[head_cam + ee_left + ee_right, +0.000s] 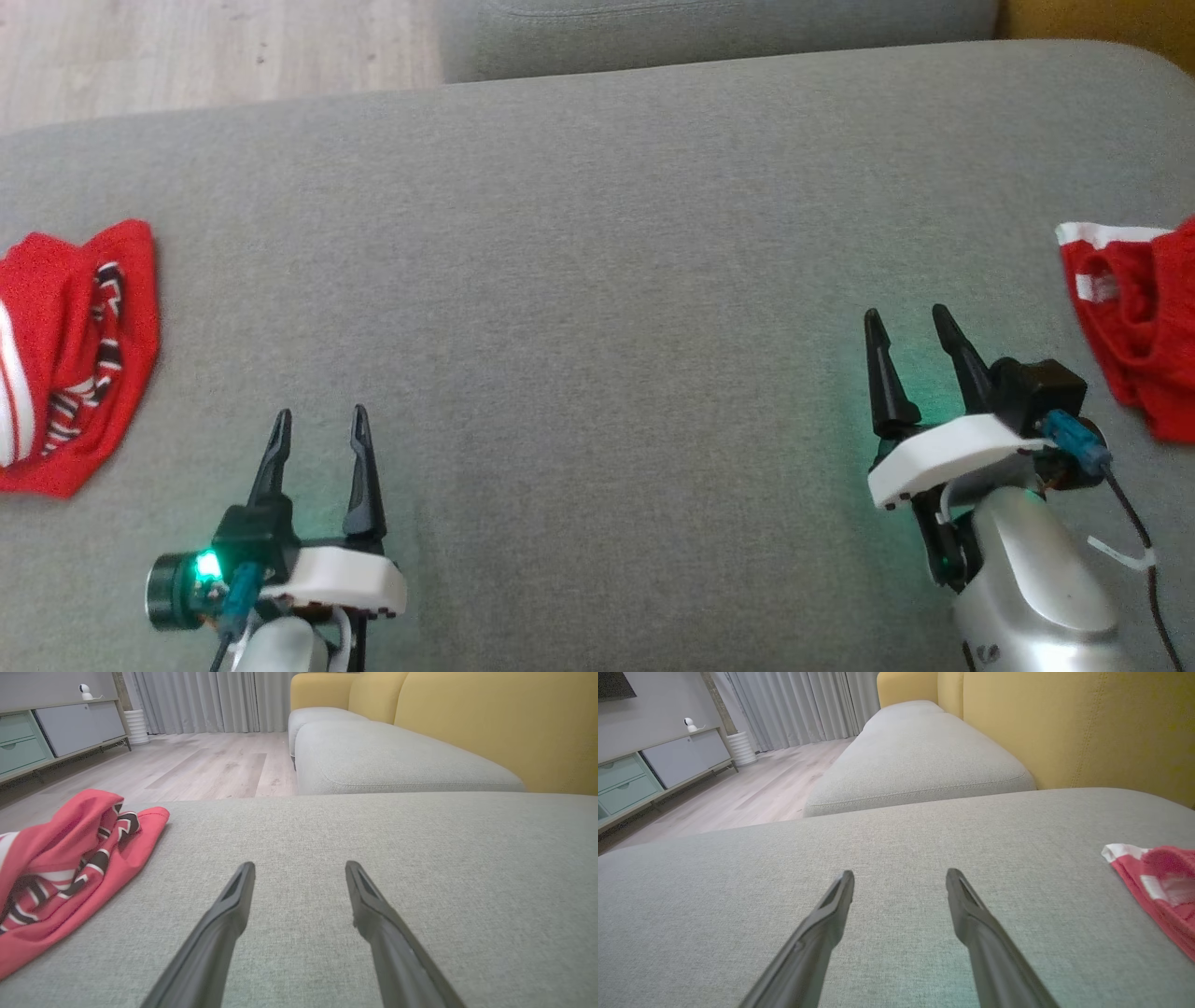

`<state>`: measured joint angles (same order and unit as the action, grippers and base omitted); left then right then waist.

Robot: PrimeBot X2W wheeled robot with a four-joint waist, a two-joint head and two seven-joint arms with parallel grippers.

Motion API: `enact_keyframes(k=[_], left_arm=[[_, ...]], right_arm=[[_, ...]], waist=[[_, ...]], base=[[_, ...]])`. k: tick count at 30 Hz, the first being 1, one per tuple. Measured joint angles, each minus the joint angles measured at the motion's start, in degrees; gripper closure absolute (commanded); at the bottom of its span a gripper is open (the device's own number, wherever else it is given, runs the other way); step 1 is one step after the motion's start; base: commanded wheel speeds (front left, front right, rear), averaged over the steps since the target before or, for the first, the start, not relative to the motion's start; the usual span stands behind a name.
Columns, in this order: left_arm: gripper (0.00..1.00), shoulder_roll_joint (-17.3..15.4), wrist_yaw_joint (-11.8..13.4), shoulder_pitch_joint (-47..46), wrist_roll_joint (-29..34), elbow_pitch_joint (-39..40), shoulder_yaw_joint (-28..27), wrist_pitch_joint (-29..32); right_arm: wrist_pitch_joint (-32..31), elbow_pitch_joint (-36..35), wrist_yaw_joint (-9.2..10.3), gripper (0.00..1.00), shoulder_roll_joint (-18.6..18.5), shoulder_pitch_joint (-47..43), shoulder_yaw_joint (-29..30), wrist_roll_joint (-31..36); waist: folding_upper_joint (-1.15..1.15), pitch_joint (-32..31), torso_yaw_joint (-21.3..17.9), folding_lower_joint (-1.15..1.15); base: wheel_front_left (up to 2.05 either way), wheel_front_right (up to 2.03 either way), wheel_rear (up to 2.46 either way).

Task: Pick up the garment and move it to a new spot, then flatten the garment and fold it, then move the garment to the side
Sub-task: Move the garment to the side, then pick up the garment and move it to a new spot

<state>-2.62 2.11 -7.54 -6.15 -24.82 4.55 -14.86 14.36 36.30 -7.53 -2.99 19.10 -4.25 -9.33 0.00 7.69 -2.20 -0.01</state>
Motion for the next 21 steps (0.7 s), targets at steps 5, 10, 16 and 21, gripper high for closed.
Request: enact_keyframes(k=[5,10,16,21], left_arm=[[0.0,0.03,0.45,-0.01,-1.69,-0.48,0.98,0.0],[0.0,0.08,1.35,-0.05,-3.66,-0.73,1.51,0.01],[0.0,0.12,1.94,0.46,-5.84,-1.09,1.1,0.01],[0.0,0.09,1.85,3.69,-6.48,-1.98,-1.38,0.15]], right_arm=[[0.0,0.0,0.0,0.0,0.0,-0.02,-0.27,0.0],[0.0,-0.09,0.0,0.0,-0.01,-0.09,-0.78,0.38],[0.0,-0.13,0.0,0.0,-0.04,-0.26,-3.18,0.67],[0.0,0.13,0.0,0.0,-0.05,-0.32,-7.76,-0.47]], waist=[[0.0,0.15,2.11,0.0],[0.0,0.67,6.63,0.01],[0.0,1.17,14.56,0.01],[0.0,1.27,22.61,0.01]], base=[[0.0,0.0,0.0],[0.0,0.0,0.0],[0.0,0.0,0.0],[0.0,0.0,0.0]])
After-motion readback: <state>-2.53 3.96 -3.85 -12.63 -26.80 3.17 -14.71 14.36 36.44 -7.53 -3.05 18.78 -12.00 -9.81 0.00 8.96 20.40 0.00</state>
